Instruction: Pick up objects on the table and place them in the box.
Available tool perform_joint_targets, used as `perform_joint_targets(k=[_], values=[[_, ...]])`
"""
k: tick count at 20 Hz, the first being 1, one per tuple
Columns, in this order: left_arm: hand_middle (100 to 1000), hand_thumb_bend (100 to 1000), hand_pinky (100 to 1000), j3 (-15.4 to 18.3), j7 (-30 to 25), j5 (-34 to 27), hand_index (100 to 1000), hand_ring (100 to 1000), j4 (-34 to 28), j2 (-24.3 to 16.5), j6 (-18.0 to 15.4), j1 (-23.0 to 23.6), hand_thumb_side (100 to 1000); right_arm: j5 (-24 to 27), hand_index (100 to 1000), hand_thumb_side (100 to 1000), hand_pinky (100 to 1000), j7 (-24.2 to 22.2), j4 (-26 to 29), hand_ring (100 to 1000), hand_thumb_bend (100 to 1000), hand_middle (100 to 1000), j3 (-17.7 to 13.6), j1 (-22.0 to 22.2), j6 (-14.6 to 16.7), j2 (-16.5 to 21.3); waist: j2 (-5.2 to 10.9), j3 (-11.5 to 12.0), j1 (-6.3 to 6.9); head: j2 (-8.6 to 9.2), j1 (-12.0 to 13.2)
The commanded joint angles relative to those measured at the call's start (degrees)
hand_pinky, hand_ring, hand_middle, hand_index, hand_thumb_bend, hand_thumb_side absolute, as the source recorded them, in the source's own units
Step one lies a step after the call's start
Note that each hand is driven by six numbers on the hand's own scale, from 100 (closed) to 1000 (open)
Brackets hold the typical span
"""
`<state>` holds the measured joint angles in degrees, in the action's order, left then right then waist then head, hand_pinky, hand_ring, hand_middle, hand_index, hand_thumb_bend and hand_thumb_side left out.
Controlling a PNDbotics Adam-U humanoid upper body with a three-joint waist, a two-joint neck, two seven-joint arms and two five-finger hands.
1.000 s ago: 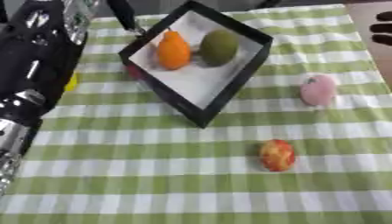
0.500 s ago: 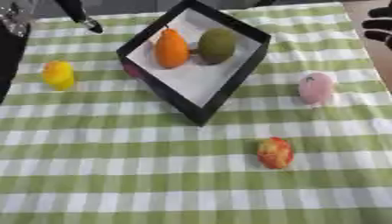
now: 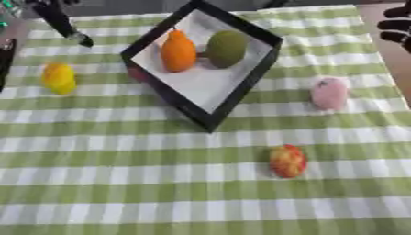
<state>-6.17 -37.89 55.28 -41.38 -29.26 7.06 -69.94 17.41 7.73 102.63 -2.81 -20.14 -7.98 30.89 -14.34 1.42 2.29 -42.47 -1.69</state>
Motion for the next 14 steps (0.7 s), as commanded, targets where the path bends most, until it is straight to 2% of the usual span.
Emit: perform_joint_targets(k=[1, 7, 10, 14], values=[[794, 679, 816, -0.1, -2.4, -2.4, 853, 810, 0.4, -3.9, -0.6, -0.4, 286, 0.0, 894, 589, 801, 0.3, 1.0, 744, 100, 686, -0.7, -0.4, 0.1, 2.1, 2.08, 0.1, -0.57, 0.65, -0.1], [787, 634, 808, -0.6, -5.5, -8.1, 846, 802, 0.6, -6.9, -0.8, 1.4, 316, -0.2, 894, 590, 800, 0.4, 1.0, 743, 100, 686, -0.8, -0.1, 0.1, 2.3, 2.08, 0.5, -0.50, 0.52, -0.3], [797, 657, 814, -1.2, -7.7, -9.7, 852, 810, 0.0, -7.9, -0.1, 2.3, 322, -0.2, 894, 583, 800, 0.4, 1.0, 743, 100, 685, -0.8, 0.0, 0.1, 2.3, 2.03, 0.6, -0.51, 0.36, -0.1], [805, 709, 818, -1.7, -8.2, -8.8, 863, 818, 0.6, -7.9, 0.6, 3.1, 310, -0.2, 894, 592, 800, 0.4, 1.0, 743, 100, 685, -0.8, 0.0, 0.0, 2.2, 1.96, 0.5, -0.53, 0.35, 0.6]])
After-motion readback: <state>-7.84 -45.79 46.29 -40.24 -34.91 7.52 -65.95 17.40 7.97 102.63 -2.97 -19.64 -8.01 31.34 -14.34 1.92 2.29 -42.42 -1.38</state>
